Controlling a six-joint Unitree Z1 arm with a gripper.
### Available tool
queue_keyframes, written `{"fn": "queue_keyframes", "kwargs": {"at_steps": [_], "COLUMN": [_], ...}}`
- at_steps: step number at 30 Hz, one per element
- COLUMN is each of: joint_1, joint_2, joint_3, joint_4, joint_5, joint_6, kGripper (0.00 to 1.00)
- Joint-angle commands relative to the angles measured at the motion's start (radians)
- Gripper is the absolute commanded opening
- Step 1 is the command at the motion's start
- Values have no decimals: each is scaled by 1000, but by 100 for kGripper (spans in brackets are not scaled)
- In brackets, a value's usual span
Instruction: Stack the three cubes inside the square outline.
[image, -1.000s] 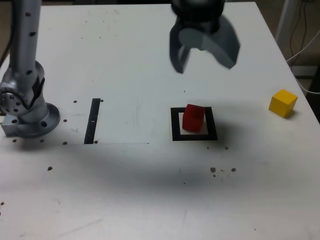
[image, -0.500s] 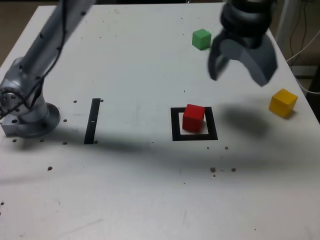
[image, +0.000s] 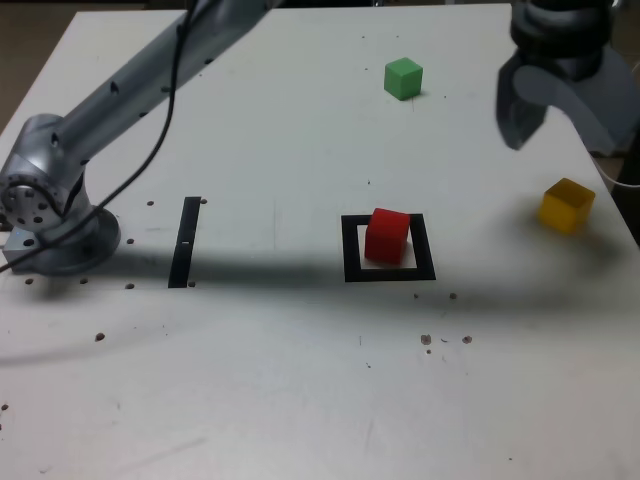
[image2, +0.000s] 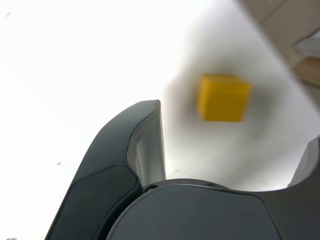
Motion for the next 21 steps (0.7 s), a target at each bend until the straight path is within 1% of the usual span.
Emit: {"fn": "queue_keyframes", "kwargs": {"at_steps": [1,4,8,16,21], "joint_1": [-2,-5,-6,-6,-7], "joint_2": [36,65,98,177,198], "joint_3": [-37,-65,-80,-124,-134], "joint_4": [13,13,12,6,4], "joint_5": [-12,-17,-8,44,58], "joint_6": [6,15,22,23,19], "kGripper": [99,99,98,94,89]}}
